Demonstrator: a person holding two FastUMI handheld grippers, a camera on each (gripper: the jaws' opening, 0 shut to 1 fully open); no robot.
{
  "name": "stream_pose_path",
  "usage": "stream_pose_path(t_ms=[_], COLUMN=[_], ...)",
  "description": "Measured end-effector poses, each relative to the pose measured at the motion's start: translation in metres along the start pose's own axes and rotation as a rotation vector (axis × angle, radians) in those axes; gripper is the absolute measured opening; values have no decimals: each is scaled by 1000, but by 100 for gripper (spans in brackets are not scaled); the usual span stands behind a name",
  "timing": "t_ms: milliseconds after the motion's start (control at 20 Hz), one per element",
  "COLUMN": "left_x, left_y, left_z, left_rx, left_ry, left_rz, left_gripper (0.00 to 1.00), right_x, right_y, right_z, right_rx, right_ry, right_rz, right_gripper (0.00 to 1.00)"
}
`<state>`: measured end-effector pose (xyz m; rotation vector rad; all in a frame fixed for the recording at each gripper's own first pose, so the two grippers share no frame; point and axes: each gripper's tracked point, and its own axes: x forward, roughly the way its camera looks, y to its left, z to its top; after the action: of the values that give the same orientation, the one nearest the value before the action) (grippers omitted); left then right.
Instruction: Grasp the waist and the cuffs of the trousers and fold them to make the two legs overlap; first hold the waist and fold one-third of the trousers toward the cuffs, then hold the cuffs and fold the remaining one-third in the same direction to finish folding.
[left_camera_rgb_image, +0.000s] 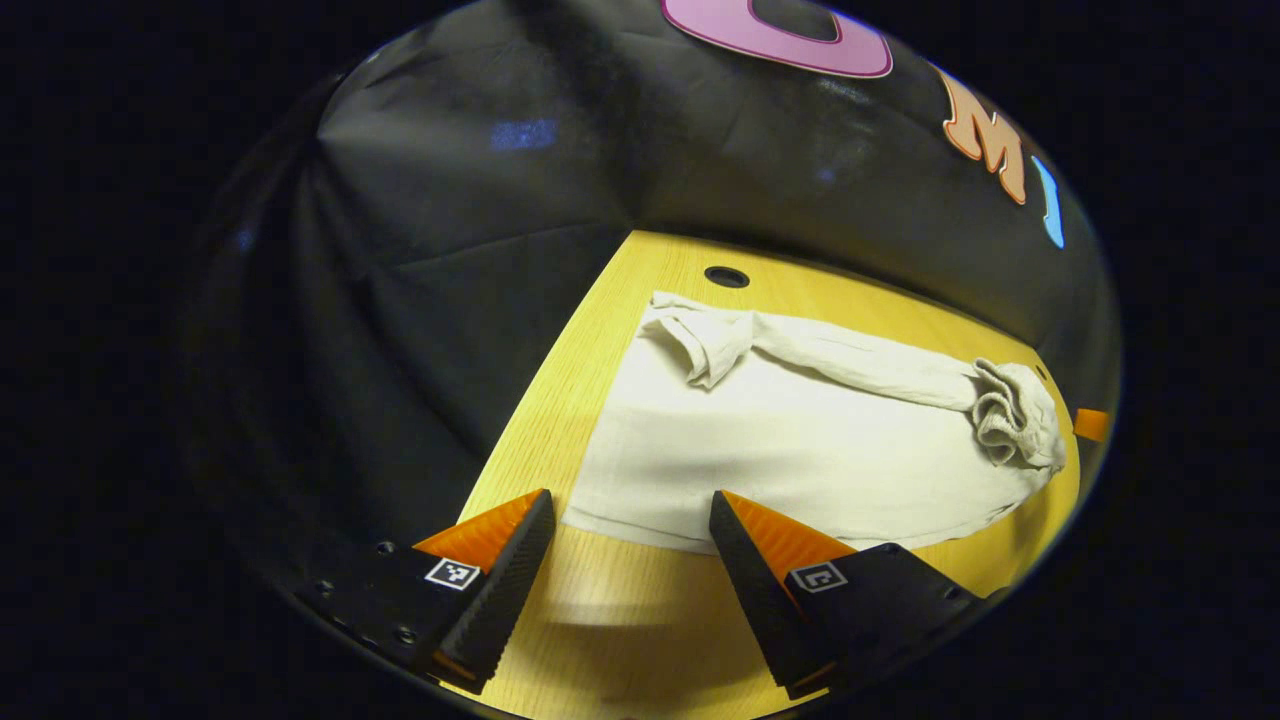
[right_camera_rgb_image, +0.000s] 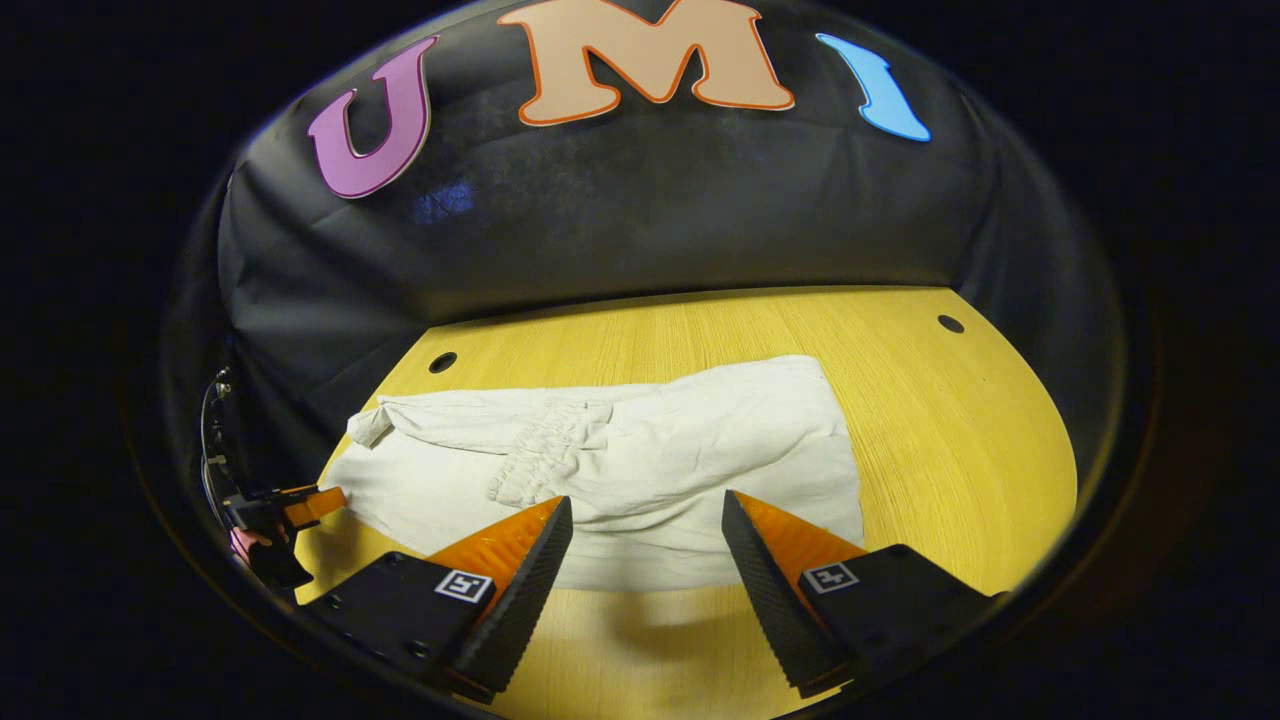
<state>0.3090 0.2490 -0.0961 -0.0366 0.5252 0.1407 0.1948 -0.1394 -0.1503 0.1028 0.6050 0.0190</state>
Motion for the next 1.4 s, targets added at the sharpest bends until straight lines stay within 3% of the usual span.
stream_pose_path(t_ms=[200,300,500,600,650,800,850,900,1050,1400], left_x=[0,4,-3,-1,1,1,1,1,-5,-29], left_y=[2,4,-4,-15,-17,-16,-17,-17,-25,-81], left_z=[-2,0,3,5,7,10,11,11,26,66], left_rx=[33,59,75,55,37,17,10,6,-16,-32], left_ry=[12,22,32,9,1,-20,-23,-26,-75,-192], left_rz=[14,3,-38,-55,-49,-59,-66,-67,-87,-212], left_gripper=[94,84,44,19,0,0,0,0,0,0], right_x=[-4,-6,-14,-19,-21,-29,-31,-34,-40,-52], right_y=[-2,-3,-3,-6,-9,-18,-19,-22,-29,-42], right_z=[-2,-3,-6,-6,-8,-9,-10,-9,-9,-7], right_rx=[2,4,-12,-9,-11,-23,-21,-16,-7,10], right_ry=[1,2,4,3,3,0,-2,-6,-16,-33], right_rz=[-4,-7,-11,-17,-29,-53,-56,-59,-74,-94], right_gripper=[96,96,97,92,97,97,92,97,97,97])
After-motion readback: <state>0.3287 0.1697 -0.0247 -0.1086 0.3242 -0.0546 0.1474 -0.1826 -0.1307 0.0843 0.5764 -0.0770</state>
